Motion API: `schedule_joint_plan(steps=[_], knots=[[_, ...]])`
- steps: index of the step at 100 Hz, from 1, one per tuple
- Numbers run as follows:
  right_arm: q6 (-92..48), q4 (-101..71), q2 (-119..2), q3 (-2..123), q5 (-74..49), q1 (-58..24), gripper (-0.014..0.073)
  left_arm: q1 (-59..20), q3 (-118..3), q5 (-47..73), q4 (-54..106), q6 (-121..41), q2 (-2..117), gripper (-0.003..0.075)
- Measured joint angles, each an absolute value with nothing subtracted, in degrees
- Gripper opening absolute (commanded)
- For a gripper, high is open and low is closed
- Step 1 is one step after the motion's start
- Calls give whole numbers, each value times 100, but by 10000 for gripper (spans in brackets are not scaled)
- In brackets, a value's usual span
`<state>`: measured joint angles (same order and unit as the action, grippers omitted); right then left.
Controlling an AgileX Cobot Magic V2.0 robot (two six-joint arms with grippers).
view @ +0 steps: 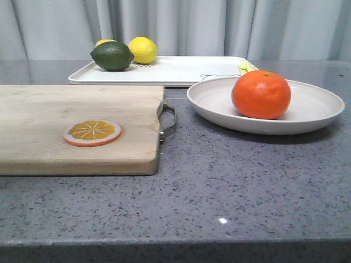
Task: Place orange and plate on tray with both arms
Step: 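Lower the orange onto the plate, open the left gripper, withdraw, then move the right gripper to the plate rim and grip it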
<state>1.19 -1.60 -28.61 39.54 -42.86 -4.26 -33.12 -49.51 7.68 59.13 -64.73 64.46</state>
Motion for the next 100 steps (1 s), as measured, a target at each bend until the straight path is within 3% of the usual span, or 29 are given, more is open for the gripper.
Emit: schedule_joint_plan(steps=[48,74,100], knots=[[119,-160,-2861,3954,-3955,-426,416,-2583,-2528,125,6028,-6473,3723,563],[119,-393,-3160,3954,-3655,-426,415,-2483,-2029,75,6030,-6473,3475,563],[119,-757,-4478,3966,-2722,-426,414,-2483,-2029,53,6040,-6473,3475,563]])
